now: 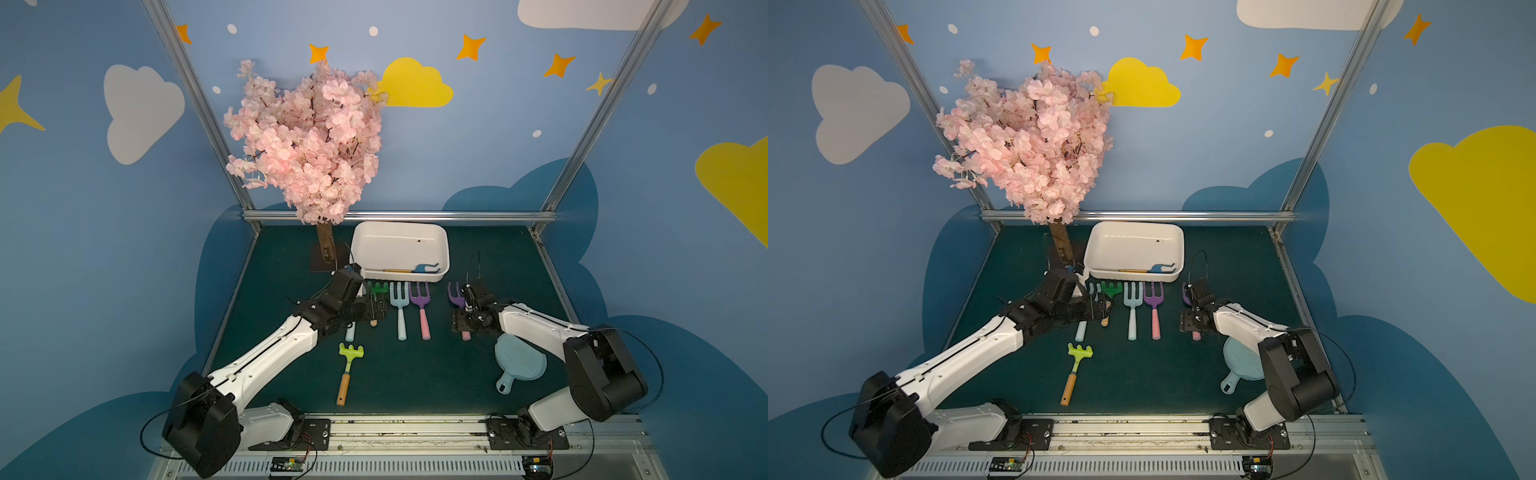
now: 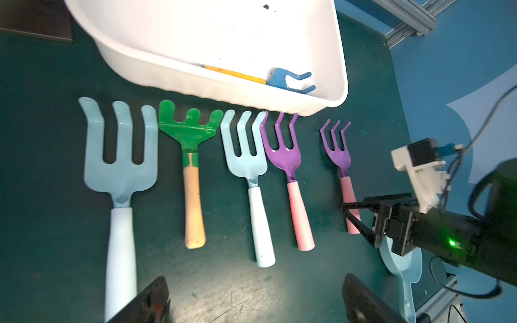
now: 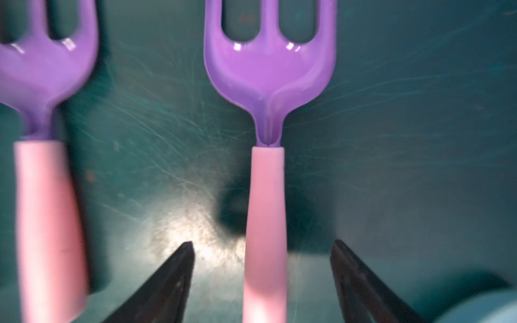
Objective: Take the hand rake out of the storage box
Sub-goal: Place the rake at the center of the board.
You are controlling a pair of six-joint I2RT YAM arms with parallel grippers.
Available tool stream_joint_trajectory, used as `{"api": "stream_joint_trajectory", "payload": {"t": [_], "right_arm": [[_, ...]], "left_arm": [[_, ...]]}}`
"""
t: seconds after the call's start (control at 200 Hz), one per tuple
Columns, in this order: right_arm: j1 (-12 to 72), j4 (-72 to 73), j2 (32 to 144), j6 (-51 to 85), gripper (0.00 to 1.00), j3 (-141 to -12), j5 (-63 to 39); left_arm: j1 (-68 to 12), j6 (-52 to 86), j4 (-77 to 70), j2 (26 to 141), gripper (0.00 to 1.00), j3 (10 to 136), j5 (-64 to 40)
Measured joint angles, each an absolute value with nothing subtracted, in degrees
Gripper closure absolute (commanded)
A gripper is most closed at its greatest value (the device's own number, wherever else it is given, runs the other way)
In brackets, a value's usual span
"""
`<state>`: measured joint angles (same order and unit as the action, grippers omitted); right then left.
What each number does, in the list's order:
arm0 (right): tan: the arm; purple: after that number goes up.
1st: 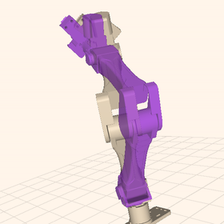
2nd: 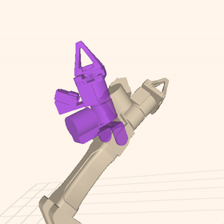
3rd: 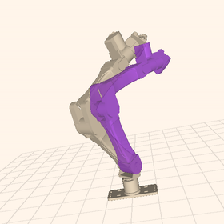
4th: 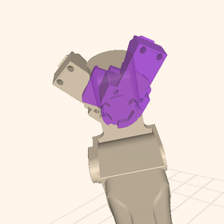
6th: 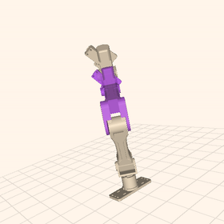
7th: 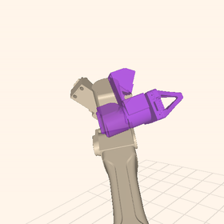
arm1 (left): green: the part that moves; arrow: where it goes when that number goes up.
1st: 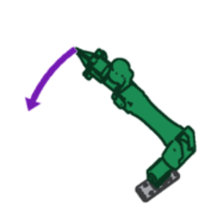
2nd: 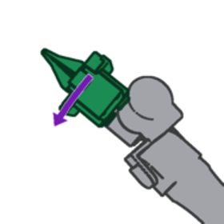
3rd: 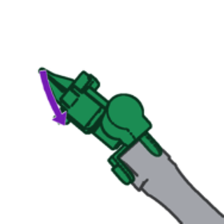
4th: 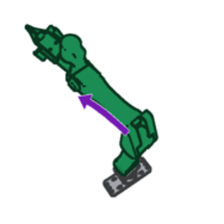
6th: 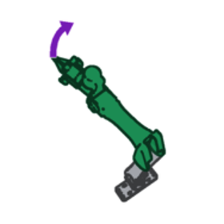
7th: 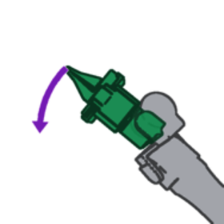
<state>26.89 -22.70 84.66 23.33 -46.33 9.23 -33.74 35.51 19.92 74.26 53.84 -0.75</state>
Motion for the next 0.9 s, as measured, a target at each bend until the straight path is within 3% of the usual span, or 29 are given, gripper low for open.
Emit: {"api": "stream_joint_trajectory", "payload": {"t": [0.205,0.37,0.676,0.901], "right_arm": [[16.8,-26.0,71.7,26.0,0.1,-45.4,10.5],[7.7,-25.0,64.1,28.8,0.09,-40.3,11.0],[2.2,-22.5,53.8,32.1,0.09,-31.2,11.3],[0.7,-20.1,49.3,32.6,0.09,-28.9,9.5]], "left_arm": [[-43.4,37.0,20.5,91.1,0.15,67.2,2.8],[-50.6,37.8,22.2,105.7,0.16,82.3,3.5],[-58.6,37.7,31.9,133.5,0.3,114.6,6.3],[-59.5,37.8,38.9,142.1,0.37,123.5,9.5]]}}
